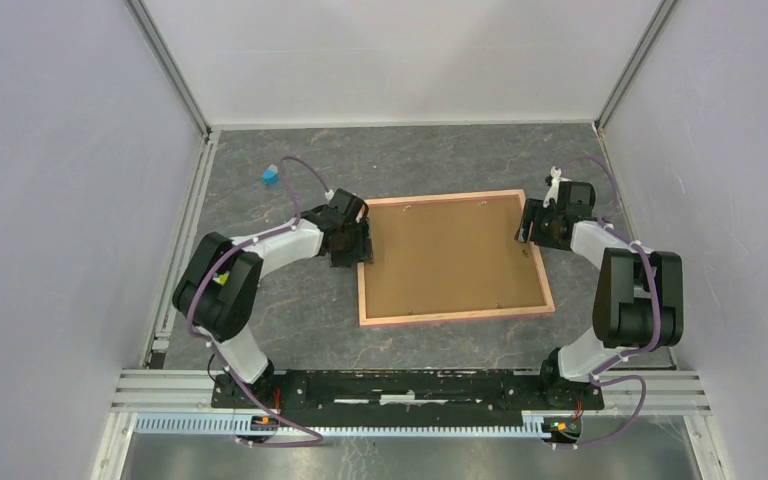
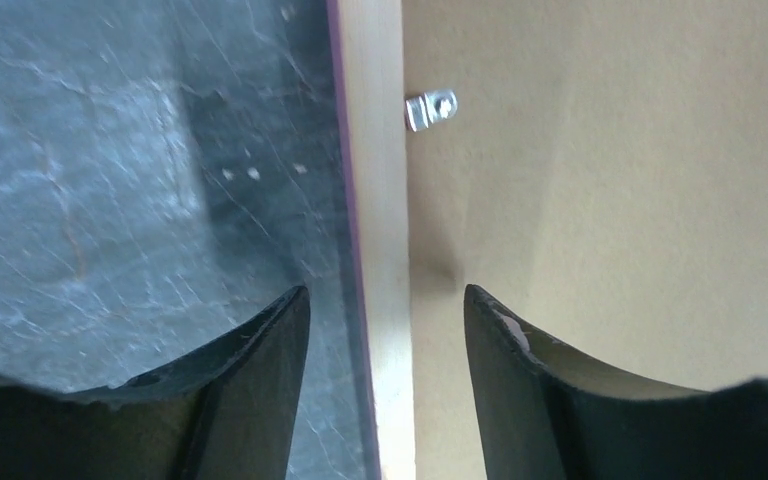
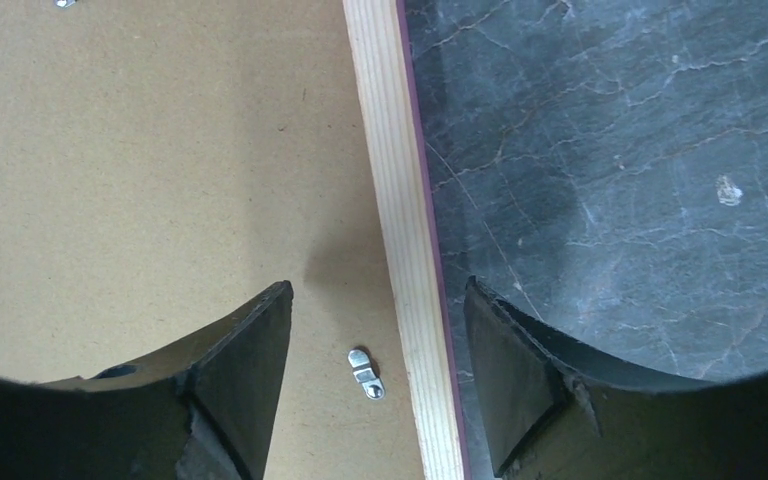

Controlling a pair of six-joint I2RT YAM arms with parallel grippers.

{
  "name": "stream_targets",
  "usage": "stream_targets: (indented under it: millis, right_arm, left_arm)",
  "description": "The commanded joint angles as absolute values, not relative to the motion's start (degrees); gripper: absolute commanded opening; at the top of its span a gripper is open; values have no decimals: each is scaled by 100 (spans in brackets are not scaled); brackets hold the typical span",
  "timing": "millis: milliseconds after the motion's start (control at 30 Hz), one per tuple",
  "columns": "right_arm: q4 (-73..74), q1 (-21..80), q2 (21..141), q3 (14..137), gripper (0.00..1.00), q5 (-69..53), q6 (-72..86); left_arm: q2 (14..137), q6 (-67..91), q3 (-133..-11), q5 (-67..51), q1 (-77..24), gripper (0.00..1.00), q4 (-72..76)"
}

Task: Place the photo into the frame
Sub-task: Install the photo frame at the center of the board, then adjust the photo frame at the center of the board.

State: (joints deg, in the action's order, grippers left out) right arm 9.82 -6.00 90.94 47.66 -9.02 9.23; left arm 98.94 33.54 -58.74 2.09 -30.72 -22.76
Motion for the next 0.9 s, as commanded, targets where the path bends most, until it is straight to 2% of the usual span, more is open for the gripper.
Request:
stream_targets:
  millis: [0, 200, 433, 567, 733, 800, 867]
  right_arm:
    - [688, -442, 9306, 5083, 71, -1110, 1066]
    - [567, 243, 10045, 5964, 76, -1060, 1328]
    - [361, 1244, 11292, 7707, 79, -1378, 1741]
    - [445, 1484, 11685, 8536, 81, -1639, 1841]
    - [1691, 1479, 11629, 9649, 95, -940, 1039]
    - [2480, 1463, 11579, 10169, 95, -620, 777]
    - [2850, 1464, 11182, 10081, 96, -401, 608]
  left_arm:
    - [9328, 3811, -5478, -610, -3106, 66, -1789]
    - [9059, 4299, -5050, -1010, -3847, 70, -1304]
    - [9341, 5154, -5042, -1217, -5297, 73, -105]
    - [9308, 5348, -5086, -1555, -5665, 75, 544]
    - [8373, 4581, -5007, -1454, -5586, 94, 318]
    - [8029, 4028, -5239, -1236, -5464, 96, -262]
    - [7835, 3509, -5593, -681, -5315, 97, -1035]
